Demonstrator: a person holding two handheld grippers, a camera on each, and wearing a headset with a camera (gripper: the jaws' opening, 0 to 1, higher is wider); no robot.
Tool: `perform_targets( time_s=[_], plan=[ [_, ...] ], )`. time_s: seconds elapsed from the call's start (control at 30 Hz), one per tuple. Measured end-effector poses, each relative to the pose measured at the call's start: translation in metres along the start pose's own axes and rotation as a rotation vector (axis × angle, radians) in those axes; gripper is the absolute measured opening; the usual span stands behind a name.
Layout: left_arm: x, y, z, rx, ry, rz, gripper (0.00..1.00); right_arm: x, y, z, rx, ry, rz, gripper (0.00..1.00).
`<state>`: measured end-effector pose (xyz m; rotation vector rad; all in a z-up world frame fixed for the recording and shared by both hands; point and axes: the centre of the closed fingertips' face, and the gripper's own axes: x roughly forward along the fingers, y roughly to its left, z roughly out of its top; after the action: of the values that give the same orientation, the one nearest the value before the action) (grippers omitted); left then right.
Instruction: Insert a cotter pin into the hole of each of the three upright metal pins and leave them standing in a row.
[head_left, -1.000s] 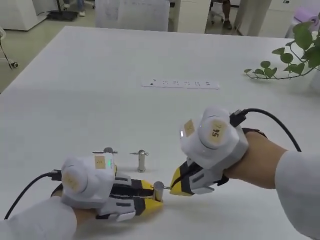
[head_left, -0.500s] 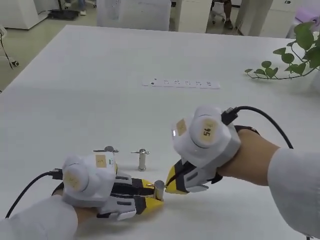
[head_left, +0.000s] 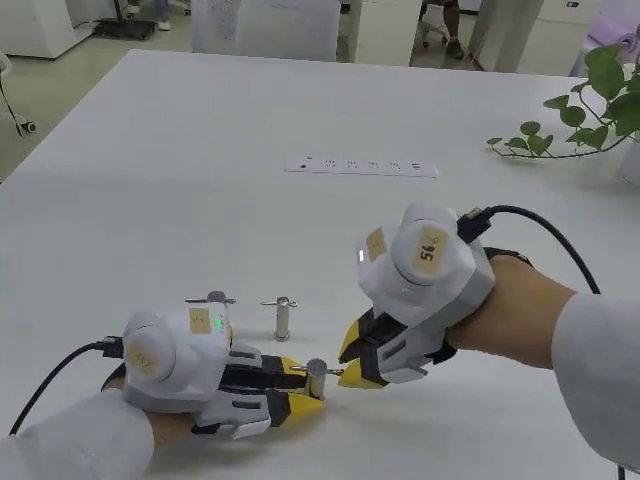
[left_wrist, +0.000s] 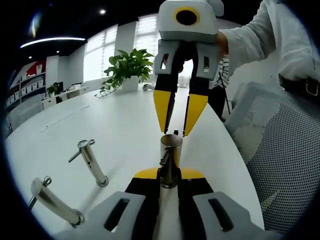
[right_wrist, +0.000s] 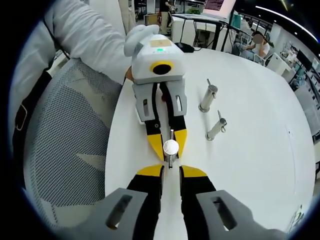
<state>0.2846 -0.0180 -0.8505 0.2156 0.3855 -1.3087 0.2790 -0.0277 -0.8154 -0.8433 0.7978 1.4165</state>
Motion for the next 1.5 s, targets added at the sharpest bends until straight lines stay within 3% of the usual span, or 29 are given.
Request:
perform_targets(
  time_s=[0.4,0.8,1.2,1.5],
  plan=[
    [0.0,0.0,0.0,-0.004,0.001,0.006,0.11,0.001,0.001,0.002,-0.019,-0.017,-0.013,0.05],
    [0.001,0.001,0.001,-0.01,0.001,0.009,0.11,0.003,0.0,0.009,-0.046,-0.02,-0.014,0.05],
    [0.0,0.002,0.001,-0.033,0.004,0.006,0.12,-0.002,-0.001,0.004,0.003,-0.033,-0.024,0.12],
    [-0.011,0.006,0.004,-0.081,-0.004,0.026,0.3,-0.003,0.001,-0.003,0.065,-0.066,-0.026,0.2]
  ],
)
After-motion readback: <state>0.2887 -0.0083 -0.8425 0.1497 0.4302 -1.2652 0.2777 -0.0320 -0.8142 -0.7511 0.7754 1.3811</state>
